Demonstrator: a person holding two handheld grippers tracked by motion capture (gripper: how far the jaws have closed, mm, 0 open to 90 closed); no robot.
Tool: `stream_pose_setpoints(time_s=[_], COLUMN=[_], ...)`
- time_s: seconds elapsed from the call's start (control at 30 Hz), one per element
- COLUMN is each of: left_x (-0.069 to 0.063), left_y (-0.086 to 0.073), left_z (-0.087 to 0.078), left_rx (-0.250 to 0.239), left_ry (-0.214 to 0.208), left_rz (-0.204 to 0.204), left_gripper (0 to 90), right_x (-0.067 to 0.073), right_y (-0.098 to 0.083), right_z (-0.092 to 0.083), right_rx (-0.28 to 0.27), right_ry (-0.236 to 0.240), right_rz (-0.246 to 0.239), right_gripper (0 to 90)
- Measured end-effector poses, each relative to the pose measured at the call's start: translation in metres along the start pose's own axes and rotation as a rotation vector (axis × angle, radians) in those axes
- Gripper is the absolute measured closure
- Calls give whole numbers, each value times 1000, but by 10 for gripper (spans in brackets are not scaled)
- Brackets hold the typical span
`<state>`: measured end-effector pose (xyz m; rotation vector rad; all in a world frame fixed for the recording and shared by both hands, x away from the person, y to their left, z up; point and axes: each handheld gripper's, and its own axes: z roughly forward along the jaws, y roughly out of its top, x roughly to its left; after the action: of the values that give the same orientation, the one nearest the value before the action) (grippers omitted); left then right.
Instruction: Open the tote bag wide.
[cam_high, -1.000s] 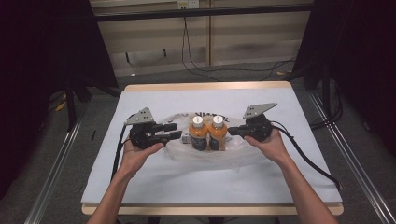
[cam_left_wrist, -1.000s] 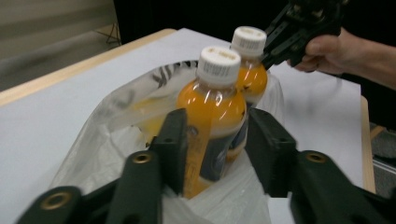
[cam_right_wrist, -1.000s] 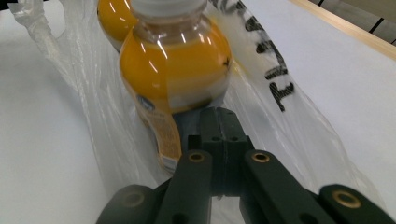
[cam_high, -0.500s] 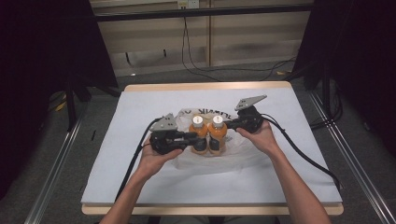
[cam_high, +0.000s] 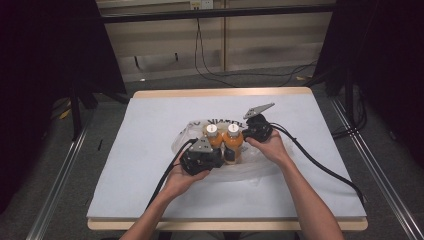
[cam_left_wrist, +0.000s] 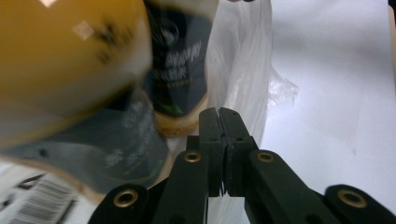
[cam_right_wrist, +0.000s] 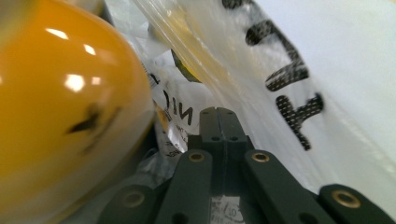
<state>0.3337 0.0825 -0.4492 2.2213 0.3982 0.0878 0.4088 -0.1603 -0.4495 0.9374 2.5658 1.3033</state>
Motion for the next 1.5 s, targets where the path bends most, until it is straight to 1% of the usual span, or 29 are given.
stream_pose_setpoints(time_s=[0.07,0.17,0.27,0.3,0.33,0.37,0.4,0.53,0.57,0.6,0.67,0.7,0.73,0.83,0.87,0.9,0.97,1.0,1.03,1.07,1.13,1.17,1.2,1.27,1.3,1.37,1.4,1.43,1.5], left_x=[-1,-2,-2,-3,-4,-5,-6,-4,-5,-7,-9,-11,-13,-17,-17,-19,-22,-22,-23,-24,-27,-28,-29,-29,-30,-34,-34,-34,-29], left_y=[-4,-10,-16,-17,-18,-19,-20,-20,-20,-20,-21,-21,-22,-27,-28,-28,-29,-28,-29,-30,-33,-34,-35,-35,-35,-35,-35,-36,-36], left_z=[7,16,21,21,20,22,23,19,20,18,16,13,12,10,8,8,7,6,6,5,3,3,2,1,1,0,0,0,-1], left_rx=[11,53,62,87,120,124,112,149,138,154,164,189,185,162,174,168,169,181,177,177,167,164,161,171,175,174,175,167,170], left_ry=[4,27,28,34,32,26,22,-13,-19,-22,-39,-40,-54,-97,-104,-103,-100,-118,-121,-137,-146,-155,-154,-163,-166,-154,-152,-159,-176], left_rz=[-2,16,7,35,47,41,39,26,34,44,53,65,70,54,57,63,70,78,80,73,69,64,68,62,66,75,79,66,57], left_gripper=[886,886,887,890,891,897,900,900,900,900,900,900,900,900,900,900,900,900,900,900,900,900,900,900,900,900,900,900,900], right_x=[-2,-6,-11,-14,-16,-19,-22,-31,-32,-34,-35,-35,-34,-36,-36,-38,-42,-44,-47,-50,-54,-57,-59,-62,-64,-65,-65,-65,-63], right_y=[-1,-4,-7,-8,-9,-9,-10,-12,-12,-12,-9,-6,-4,4,6,8,11,13,14,15,17,18,19,21,22,24,25,25,25], right_z=[4,10,16,18,20,22,25,31,33,33,35,37,39,44,46,48,50,52,53,54,55,56,57,58,59,60,60,60,60], right_rx=[3,15,41,47,51,59,61,93,105,100,109,118,124,147,150,152,156,157,151,143,143,142,137,141,138,146,150,153,151], right_ry=[2,2,-12,-15,-21,-25,-25,-52,-64,-63,-89,-96,-110,-158,-163,-168,-183,-189,-201,-203,-220,-231,-230,-260,-263,-299,-310,-321,-320], right_rz=[14,39,65,73,80,91,97,116,119,125,121,113,107,105,115,111,124,138,143,148,183,181,195,218,222,230,230,229,215], right_gripper=[900,900,900,900,900,900,900,900,900,900,900,900,900,900,900,900,900,900,900,900,900,900,900,900,900,900,900,900,900])
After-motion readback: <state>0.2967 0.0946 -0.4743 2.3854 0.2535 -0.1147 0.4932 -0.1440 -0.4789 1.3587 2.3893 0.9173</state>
